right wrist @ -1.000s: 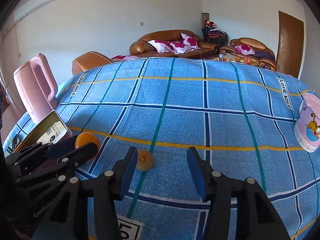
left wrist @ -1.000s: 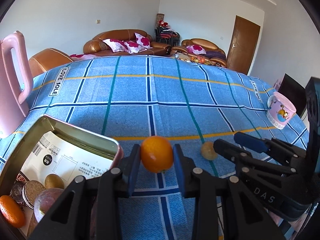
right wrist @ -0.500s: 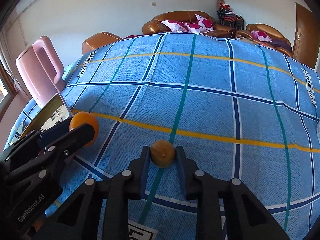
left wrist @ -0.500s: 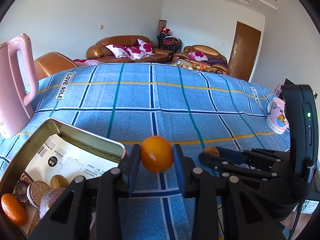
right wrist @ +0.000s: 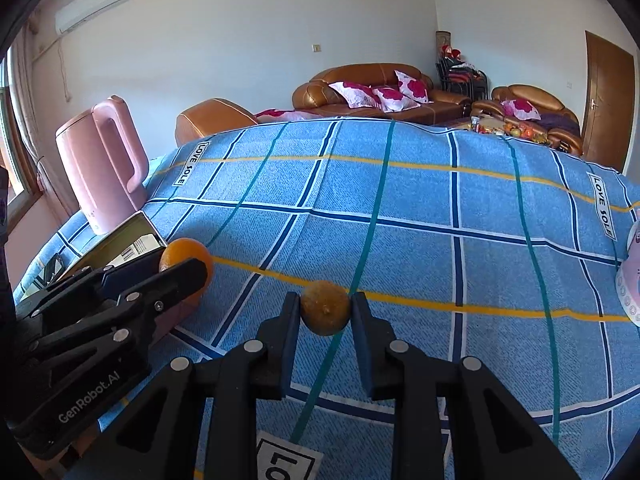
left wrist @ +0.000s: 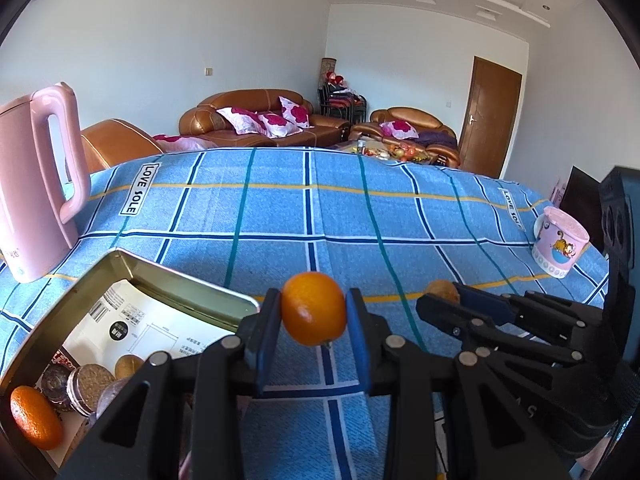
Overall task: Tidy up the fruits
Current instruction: 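Lift and carry the orange toward the tin while the right tool carries the small fruit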
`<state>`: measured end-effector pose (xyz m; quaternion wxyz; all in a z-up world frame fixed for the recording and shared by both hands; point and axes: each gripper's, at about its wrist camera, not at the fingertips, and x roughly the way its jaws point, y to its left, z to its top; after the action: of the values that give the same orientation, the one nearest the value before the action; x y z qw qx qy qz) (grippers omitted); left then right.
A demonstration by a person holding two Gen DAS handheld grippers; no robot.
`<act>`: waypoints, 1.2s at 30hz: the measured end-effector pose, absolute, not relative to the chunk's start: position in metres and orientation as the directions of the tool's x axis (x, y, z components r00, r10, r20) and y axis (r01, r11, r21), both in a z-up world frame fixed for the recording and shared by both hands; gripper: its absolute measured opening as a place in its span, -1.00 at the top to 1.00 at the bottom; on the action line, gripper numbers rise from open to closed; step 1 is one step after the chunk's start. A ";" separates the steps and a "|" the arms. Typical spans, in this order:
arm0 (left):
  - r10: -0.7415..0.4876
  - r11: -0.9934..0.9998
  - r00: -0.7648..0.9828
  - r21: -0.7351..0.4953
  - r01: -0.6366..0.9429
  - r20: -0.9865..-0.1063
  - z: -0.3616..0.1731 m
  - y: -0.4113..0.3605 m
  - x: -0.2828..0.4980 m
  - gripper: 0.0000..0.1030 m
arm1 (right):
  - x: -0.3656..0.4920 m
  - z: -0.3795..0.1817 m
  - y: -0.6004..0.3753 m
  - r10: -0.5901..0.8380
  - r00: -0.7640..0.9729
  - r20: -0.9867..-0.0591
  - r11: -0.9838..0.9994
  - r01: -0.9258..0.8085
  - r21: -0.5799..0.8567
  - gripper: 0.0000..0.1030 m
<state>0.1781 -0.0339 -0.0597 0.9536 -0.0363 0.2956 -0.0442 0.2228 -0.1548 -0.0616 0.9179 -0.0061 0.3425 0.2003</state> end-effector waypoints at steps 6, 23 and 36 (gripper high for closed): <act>-0.100 0.994 0.835 -0.088 0.062 -0.542 -0.057 -0.034 0.175 0.33 | 0.213 -0.055 -0.153 0.363 0.719 -0.592 0.918 -0.384 0.097 0.47; -0.073 0.997 0.872 -0.054 0.054 -0.484 -0.051 -0.036 0.162 0.33 | 0.193 -0.045 -0.158 0.361 0.784 -0.505 0.924 -0.376 0.077 0.47; -0.059 0.998 0.895 -0.031 0.050 -0.442 -0.046 -0.040 0.154 0.33 | 0.183 -0.041 -0.166 0.364 0.816 -0.450 0.927 -0.365 0.087 0.47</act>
<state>0.1537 -0.0397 -0.0457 0.9733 -0.0096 0.2274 -0.0281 0.1830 -0.1655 -0.0406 0.9528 -0.0015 0.2359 0.1912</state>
